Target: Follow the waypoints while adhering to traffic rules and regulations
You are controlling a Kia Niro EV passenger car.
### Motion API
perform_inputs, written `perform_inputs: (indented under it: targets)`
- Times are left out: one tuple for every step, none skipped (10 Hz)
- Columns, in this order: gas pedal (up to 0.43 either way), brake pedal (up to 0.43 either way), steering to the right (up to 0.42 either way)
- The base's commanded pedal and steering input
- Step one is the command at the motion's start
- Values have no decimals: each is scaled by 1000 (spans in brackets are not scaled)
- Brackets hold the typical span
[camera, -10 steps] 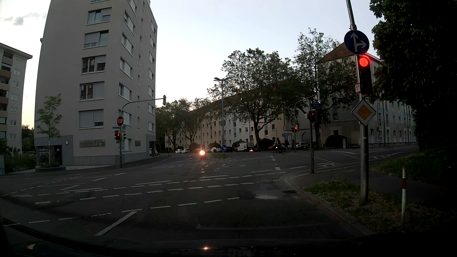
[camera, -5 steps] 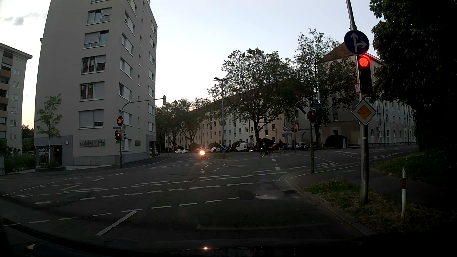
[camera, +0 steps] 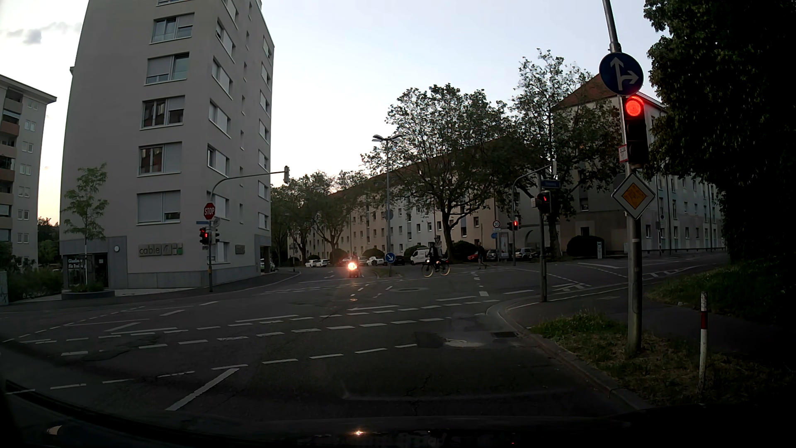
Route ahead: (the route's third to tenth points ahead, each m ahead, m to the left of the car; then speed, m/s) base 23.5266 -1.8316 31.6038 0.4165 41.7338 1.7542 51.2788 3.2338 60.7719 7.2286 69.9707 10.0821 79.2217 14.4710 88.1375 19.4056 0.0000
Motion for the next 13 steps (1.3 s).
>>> perform_inputs:
  targets:
    - [0, 244, 0]
    - [0, 238, 0]
    - [0, 238, 0]
    - [0, 238, 0]
    - [0, 238, 0]
    - [0, 238, 0]
    - [0, 238, 0]
    - [0, 238, 0]
    - [0, 238, 0]
    - [0, 238, 0]
    - [0, 238, 0]
    - [0, 244, 0]
    - [0, 238, -1]
